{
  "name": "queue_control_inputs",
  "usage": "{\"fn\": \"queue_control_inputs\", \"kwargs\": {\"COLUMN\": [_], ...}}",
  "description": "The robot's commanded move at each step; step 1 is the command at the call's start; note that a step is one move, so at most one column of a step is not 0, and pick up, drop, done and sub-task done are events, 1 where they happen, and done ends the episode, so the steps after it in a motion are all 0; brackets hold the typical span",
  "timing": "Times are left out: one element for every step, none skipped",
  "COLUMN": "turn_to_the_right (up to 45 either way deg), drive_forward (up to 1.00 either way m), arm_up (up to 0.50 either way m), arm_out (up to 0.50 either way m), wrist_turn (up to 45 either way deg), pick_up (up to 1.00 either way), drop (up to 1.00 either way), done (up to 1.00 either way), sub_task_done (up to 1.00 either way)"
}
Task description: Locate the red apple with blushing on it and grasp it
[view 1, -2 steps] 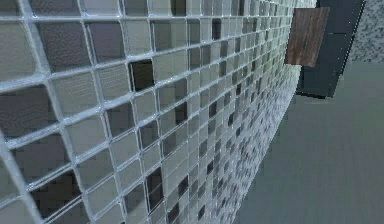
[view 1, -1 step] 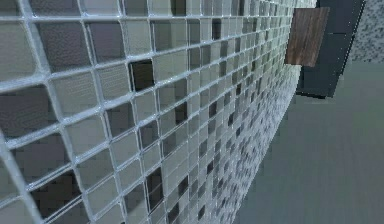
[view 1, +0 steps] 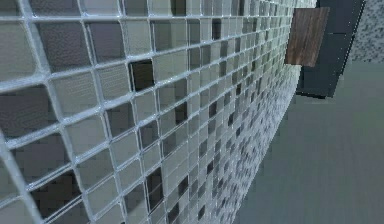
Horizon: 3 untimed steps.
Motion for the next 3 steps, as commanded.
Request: {"fn": "queue_control_inputs", "kwargs": {"turn_to_the_right": [0.0, 0.0, 0.0], "drive_forward": [0.0, 0.0, 0.0], "arm_up": [0.0, 0.0, 0.0], "arm_out": [0.0, 0.0, 0.0], "wrist_turn": [45.0, 45.0, 45.0], "pick_up": [0.0, 0.0, 0.0], "drop": [0.0, 0.0, 0.0], "done": [0.0, 0.0, 0.0], "sub_task_done": [0.0, 0.0, 0.0]}}
